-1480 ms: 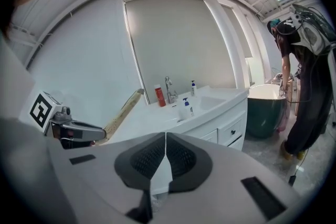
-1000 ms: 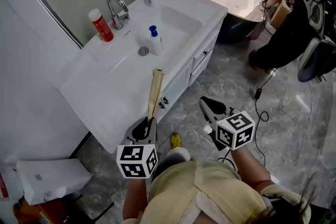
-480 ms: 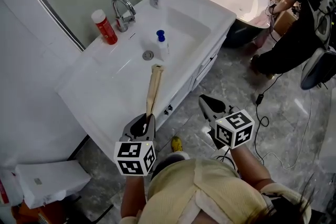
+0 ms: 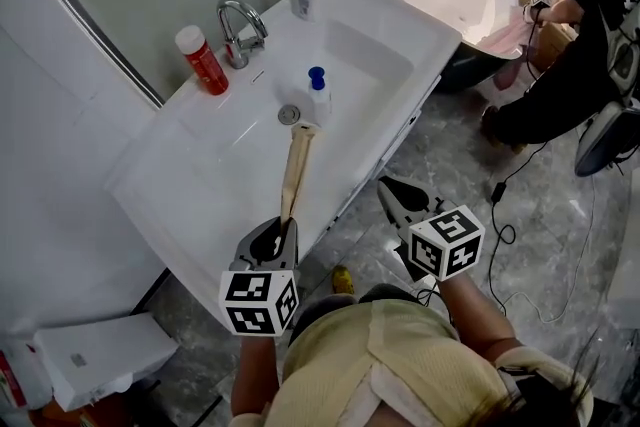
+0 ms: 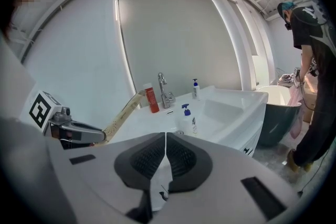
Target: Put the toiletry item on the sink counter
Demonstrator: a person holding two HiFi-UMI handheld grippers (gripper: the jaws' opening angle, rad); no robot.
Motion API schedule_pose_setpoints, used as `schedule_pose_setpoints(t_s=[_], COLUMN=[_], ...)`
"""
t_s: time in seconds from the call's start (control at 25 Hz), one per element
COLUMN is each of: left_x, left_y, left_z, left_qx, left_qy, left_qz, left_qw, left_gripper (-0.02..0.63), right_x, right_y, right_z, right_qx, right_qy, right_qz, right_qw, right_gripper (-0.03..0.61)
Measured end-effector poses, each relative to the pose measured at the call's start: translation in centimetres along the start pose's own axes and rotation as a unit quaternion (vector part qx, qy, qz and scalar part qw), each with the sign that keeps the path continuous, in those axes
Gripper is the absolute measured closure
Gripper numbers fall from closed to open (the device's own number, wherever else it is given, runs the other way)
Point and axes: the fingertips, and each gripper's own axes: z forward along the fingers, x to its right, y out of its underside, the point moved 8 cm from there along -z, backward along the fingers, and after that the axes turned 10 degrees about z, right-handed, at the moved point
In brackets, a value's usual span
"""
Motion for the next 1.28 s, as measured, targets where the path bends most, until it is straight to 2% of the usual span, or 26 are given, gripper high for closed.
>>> schedule_pose_setpoints(t_s=[0.36, 0.64, 1.0, 1.28], left_x=[-2.0, -3.4, -5.2, -7.0], left_y=[-0.9, -1.8, -3.8, -6.0], left_z=[1.9, 3.8, 7.4, 9.8], left_qx=[0.001, -0.002, -0.010, -0.022], left_qy=[0.001, -0.015, -0.055, -0.094], left_qz=[-0.007, -0.007, -0.020, -0.008], left_qw=[1.0000, 0.9999, 0.9982, 0.9953], left_gripper=[0.529, 0.529, 0.529, 0.529], right_x=[0.1, 1.0, 3.9, 5.9], right_y=[-1.0, -2.0, -5.4, -8.7], right_z=[1.9, 4.2, 8.6, 12.8], right_qx=[-0.011, -0.015, -0.027, -0.041], right_qy=[0.007, -0.004, -0.043, -0.077], right_qz=[-0.007, -0.010, -0.024, -0.032], right_qw=[1.000, 1.000, 0.998, 0.996], right_gripper=[0.549, 0.549, 0.549, 0.549])
